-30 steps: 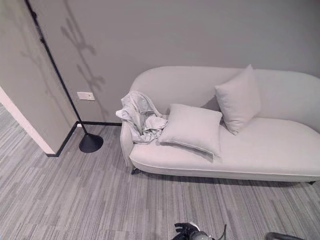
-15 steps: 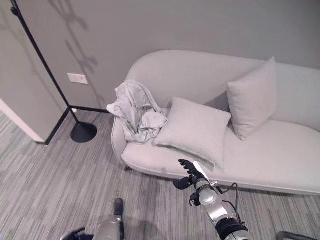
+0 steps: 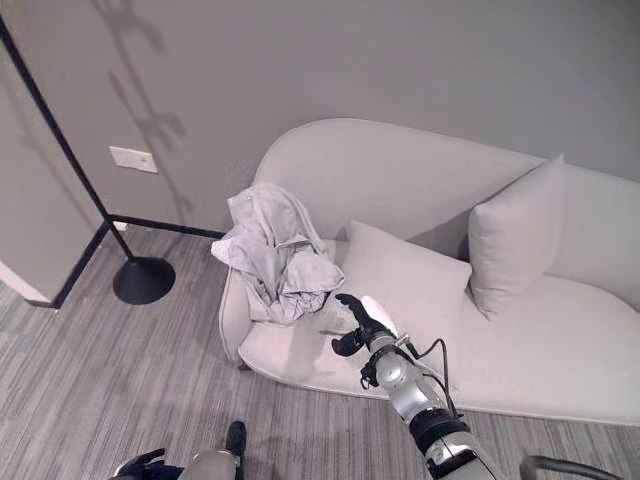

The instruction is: Hang the clothes on the sofa on the clothes rack.

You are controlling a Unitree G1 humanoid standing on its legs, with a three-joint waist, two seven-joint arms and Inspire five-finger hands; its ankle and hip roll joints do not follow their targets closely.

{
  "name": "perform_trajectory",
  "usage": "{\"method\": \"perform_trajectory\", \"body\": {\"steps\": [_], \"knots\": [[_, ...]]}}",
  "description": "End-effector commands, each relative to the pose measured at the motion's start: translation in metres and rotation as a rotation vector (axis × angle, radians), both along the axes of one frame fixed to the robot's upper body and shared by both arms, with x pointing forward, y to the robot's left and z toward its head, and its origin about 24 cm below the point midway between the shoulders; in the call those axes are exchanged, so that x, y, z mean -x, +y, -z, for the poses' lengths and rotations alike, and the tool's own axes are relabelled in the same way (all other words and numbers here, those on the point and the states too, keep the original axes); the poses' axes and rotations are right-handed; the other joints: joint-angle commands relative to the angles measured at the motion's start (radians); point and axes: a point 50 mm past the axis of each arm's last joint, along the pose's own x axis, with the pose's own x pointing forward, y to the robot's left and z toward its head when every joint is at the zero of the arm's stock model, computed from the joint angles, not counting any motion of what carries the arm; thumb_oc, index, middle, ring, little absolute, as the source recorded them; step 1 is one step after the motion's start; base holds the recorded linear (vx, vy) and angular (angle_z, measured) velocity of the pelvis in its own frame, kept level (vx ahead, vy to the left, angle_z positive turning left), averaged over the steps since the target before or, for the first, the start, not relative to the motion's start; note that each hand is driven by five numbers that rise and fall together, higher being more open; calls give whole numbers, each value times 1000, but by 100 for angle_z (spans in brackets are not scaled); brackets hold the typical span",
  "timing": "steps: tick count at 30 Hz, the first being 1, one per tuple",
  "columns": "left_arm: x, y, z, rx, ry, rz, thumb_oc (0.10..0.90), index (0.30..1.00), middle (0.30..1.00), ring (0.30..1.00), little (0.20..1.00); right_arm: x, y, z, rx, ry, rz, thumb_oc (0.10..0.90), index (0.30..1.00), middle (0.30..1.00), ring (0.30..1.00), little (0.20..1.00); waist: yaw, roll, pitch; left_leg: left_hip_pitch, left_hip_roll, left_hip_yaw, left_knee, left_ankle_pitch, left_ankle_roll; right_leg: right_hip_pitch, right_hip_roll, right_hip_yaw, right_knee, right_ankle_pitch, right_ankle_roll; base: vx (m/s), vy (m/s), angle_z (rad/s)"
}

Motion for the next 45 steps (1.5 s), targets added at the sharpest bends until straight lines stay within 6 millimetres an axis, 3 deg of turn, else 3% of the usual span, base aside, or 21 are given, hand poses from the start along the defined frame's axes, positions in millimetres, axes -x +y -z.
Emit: {"method": "perform_trajectory", "body": {"steps": [1, 3, 5, 6, 7, 10, 11, 18, 21, 22, 31, 38, 42, 45], "knots": [[-12, -9, -1, -38, -20, 174, 800, 900, 900, 900, 900, -38, -8, -57, 62, -284, 18, 800, 900, 900, 900, 900, 4, 39, -22, 22, 41, 4, -48, -38, -40, -86, 22, -67, -1, 6, -20, 219, 110, 2], [-19, -14, -2, -36, -40, 224, 800, 900, 900, 900, 900, -38, -11, -57, 60, -284, 19, 800, 900, 900, 900, 900, -5, 39, -17, 30, 27, -20, -54, -54, -55, -80, 29, -97, -152, -61, -58, 176, 4, 9], [-34, -28, -5, 3, -86, 315, 800, 900, 900, 900, 900, -39, -16, -54, 120, -246, -6, 800, 900, 900, 900, 900, -11, 28, -9, 25, 20, -31, -57, -60, -70, -86, 49, -87, -378, -68, -81, 131, -81, 34], [-28, -22, -4, -14, -62, 288, 800, 900, 900, 900, 900, -36, -21, -52, 87, -256, 25, 800, 900, 900, 900, 900, -13, 24, -17, 35, 15, -49, -58, -64, -70, -70, 46, -53, -430, -18, -61, 163, -57, 38], [-25, -18, -4, -47, -58, 286, 800, 900, 900, 900, 900, -34, -18, -49, 72, -249, 29, 800, 900, 900, 900, 900, -13, 18, -21, 45, 10, -46, -58, -76, -73, -58, 58, -33, -473, -28, -68, 148, -16, 52], [-15, -22, 0, -21, -38, 246, 800, 900, 900, 900, 900, -35, -18, -41, 98, -196, 5, 800, 900, 900, 900, 900, 5, 18, -48, 30, 6, -46, -58, -67, -83, -35, 84, -51, -553, -14, -81, 155, -26, 36], [-1, -28, 6, 5, 0, 226, 800, 900, 900, 900, 900, -34, -17, -29, 106, -140, 10, 800, 900, 900, 900, 900, 20, 23, -60, 24, 7, -63, -58, -68, -91, -2, 95, -70, -607, -5, -84, 132, -37, 27], [26, -36, 13, 42, 70, 200, 800, 900, 900, 900, 900, -28, -22, -6, 155, -30, 53, 800, 900, 900, 900, 900, 54, 37, -65, -9, 19, -102, -58, -57, -112, 12, 108, -89, -657, -9, -89, 69, -31, 21], [19, -33, 11, 20, 40, 207, 800, 900, 900, 900, 900, -37, -32, -17, 199, -83, 101, 800, 900, 900, 900, 900, 73, 51, -26, -51, 26, -120, -58, -39, -121, -7, 111, -98, -657, -14, -95, -98, -26, 18], [11, -32, 9, 3, 15, 230, 800, 900, 900, 900, 900, -46, -36, -31, 217, -136, 114, 800, 900, 900, 900, 900, 82, 63, 0, -84, 28, -135, -58, -24, -125, -28, 115, -105, -657, -13, -100, -115, -26, 23], [-18, -46, 2, -29, -98, 349, 800, 900, 900, 900, 900, -72, -31, -83, 246, -412, 140, 800, 900, 900, 900, 900, 95, 100, 68, -178, 36, -170, -48, 9, -134, -100, 118, -117, -657, -6, -107, -52, -12, 13], [-26, -58, 1, -23, -124, 418, 800, 900, 900, 900, 900, -81, -22, -99, 252, -486, 114, 800, 900, 900, 900, 900, 101, 108, 91, -211, 39, -184, -44, 18, -138, -124, 122, -122, -657, -6, -113, 8, -3, 6], [-28, -58, 0, -28, -127, 431, 800, 900, 900, 900, 900, -82, -19, -90, 257, -423, 110, 800, 900, 900, 900, 900, 109, 110, 102, -225, 39, -195, -42, 23, -141, -132, 124, -128, -657, -7, -115, 25, -9, 5], [-35, -62, -2, -33, -160, 468, 800, 900, 900, 900, 900, -86, -30, -90, 292, -381, 156, 800, 900, 900, 900, 900, 127, 125, 117, -239, 39, -215, -47, 10, -156, -141, 130, -126, -657, -29, -110, 119, -23, 5]]}}
